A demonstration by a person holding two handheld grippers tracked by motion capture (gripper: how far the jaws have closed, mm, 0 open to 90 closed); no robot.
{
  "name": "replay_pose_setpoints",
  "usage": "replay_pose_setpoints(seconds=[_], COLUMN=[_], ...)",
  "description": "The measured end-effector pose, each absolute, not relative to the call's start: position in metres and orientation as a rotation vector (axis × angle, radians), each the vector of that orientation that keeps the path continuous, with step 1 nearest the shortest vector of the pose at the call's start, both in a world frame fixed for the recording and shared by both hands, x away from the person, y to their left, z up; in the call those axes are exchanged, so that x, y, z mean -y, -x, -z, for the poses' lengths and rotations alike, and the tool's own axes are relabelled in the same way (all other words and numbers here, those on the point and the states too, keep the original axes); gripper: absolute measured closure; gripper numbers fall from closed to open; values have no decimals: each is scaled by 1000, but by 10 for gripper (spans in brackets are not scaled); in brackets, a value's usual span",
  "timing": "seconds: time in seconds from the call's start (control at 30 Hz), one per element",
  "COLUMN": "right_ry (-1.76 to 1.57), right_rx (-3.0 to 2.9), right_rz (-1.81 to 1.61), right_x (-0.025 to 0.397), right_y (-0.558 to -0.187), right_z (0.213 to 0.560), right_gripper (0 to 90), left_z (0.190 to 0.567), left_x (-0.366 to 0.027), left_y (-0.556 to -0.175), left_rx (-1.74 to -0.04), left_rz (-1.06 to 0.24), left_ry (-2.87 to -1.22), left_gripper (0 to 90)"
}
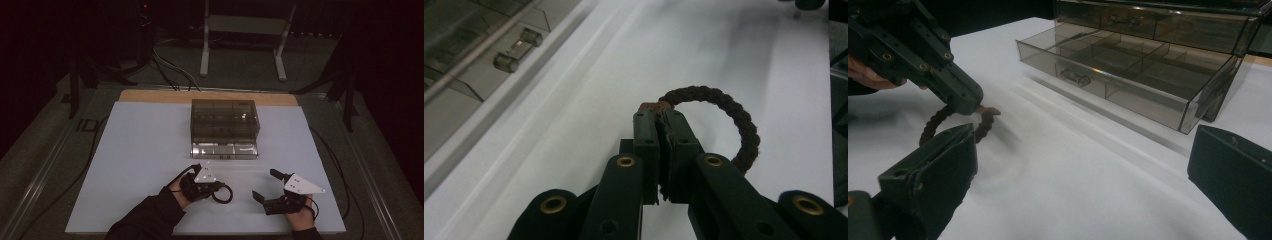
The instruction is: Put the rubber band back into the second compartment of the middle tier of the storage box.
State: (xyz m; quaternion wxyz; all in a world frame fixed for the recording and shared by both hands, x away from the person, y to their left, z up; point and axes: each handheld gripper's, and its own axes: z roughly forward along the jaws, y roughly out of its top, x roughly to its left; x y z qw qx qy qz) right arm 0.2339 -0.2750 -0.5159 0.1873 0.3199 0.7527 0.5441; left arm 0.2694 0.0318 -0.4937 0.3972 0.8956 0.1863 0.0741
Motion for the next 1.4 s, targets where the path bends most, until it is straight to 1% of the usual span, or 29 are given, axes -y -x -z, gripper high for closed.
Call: replay_pose_setpoints(seconds=[0.67, 1.4], right_ry=[-889, -884], right_rx=[-2117, -2115], right_rz=[-1529, -1529], right_x=[275, 275], right_y=[-233, -232], right_z=[515, 514], right_gripper=[0, 0], left_z=[476, 453], left_x=[-33, -35], left_y=[-274, -287], left_rx=[-461, -455], left_rz=[-231, -239], left_ry=[-2260, -2245], left_gripper=[876, 875])
